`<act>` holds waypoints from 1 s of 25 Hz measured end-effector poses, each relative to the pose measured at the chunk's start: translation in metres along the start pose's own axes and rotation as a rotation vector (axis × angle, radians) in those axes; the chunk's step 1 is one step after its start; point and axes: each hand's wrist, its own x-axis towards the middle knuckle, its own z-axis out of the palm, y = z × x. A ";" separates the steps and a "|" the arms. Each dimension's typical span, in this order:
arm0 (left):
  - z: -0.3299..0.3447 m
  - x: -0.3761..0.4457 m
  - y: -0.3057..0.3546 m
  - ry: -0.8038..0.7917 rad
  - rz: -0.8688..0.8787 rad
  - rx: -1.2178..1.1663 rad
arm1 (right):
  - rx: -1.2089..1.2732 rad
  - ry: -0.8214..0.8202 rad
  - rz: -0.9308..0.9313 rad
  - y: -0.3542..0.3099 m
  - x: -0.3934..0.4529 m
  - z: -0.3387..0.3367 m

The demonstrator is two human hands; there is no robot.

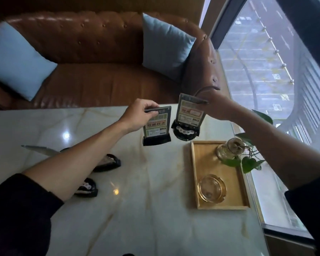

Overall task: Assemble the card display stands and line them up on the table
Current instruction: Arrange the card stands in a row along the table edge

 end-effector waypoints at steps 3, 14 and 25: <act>0.017 0.041 0.009 0.028 -0.015 -0.033 | -0.081 0.068 0.027 0.035 0.028 -0.022; 0.093 0.157 0.003 0.079 -0.060 -0.095 | -0.063 0.042 0.080 0.145 0.078 -0.042; 0.141 0.211 0.013 0.010 0.019 -0.024 | -0.054 0.085 0.179 0.205 0.086 -0.019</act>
